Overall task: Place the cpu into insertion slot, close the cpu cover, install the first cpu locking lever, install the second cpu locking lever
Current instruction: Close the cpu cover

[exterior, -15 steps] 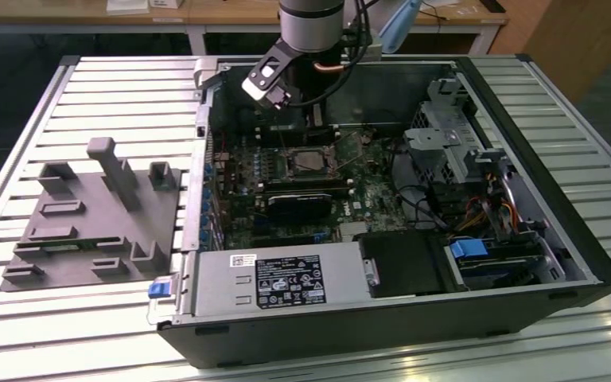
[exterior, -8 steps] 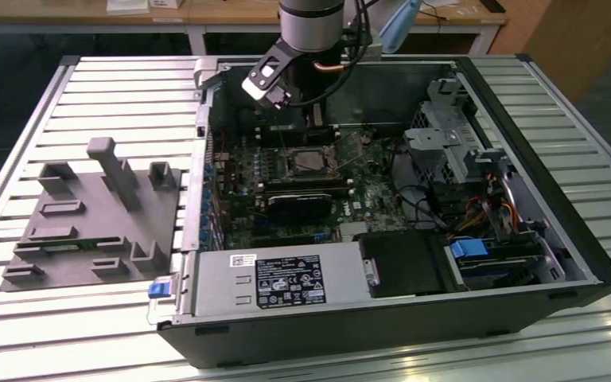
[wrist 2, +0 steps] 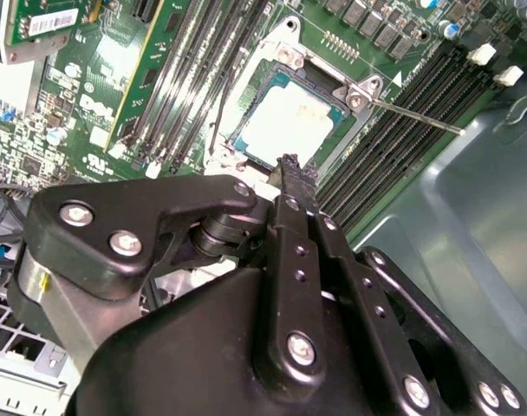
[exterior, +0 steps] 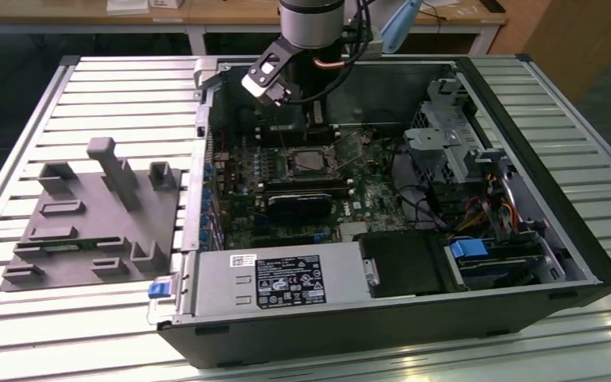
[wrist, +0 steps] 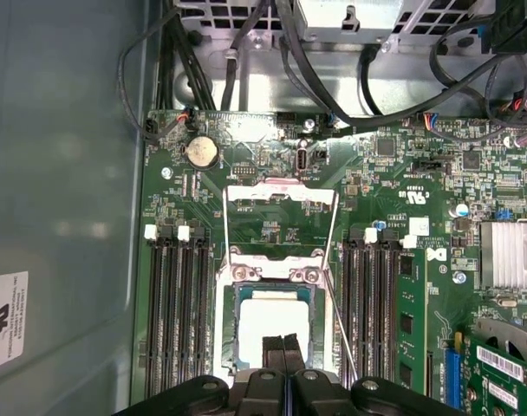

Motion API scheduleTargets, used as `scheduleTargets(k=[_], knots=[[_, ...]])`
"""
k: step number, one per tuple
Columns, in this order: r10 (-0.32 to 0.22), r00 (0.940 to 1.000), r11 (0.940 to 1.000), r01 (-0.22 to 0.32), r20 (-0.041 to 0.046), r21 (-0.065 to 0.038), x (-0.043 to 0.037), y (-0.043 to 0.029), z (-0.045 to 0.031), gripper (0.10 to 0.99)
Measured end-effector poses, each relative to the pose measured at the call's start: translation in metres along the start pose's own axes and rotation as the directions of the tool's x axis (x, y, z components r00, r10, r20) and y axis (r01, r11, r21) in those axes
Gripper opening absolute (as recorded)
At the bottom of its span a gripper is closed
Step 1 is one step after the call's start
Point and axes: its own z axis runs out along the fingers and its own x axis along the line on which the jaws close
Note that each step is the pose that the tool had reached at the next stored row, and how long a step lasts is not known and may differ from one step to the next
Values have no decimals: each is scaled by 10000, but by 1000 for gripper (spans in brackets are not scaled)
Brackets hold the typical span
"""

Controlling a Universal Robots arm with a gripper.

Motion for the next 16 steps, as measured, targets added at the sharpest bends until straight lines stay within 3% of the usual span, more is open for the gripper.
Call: scheduleTargets(k=[7,16], knots=[[0,10000,10000,0,3,2,0,18,-1,102],[0,10000,10000,0,1,1,-1,180,14,102]])
